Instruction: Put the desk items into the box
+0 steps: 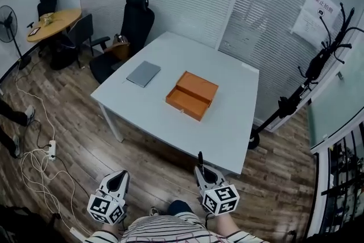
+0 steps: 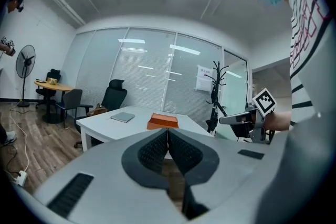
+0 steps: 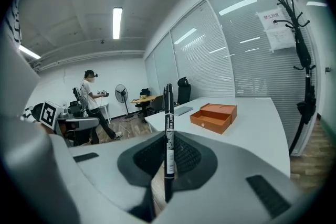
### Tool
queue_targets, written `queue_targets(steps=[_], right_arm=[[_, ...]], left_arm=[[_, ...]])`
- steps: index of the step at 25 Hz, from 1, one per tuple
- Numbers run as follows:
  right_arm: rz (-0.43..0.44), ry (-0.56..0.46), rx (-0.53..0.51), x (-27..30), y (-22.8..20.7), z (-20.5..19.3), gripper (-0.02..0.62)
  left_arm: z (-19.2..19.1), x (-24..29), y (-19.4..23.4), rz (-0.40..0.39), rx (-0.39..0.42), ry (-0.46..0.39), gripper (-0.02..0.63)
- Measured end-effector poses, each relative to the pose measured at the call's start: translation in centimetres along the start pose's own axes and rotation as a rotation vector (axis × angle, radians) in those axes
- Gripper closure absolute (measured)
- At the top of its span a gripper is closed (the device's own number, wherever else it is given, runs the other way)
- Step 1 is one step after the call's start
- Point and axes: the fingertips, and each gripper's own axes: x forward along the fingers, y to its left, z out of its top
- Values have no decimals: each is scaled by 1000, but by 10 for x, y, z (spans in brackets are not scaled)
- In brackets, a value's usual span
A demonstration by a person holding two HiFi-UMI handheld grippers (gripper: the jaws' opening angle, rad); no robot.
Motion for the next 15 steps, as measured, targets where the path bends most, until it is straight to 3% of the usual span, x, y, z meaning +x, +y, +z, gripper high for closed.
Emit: queue_targets(steps=[6,15], right_arm=[[-30,17,19,34,-26,7,555],[-52,1,7,96,-84,42,555]], left_arm=[[-4,42,20,-20,-20,31,583],[28,136,39,-57,11,24,583]])
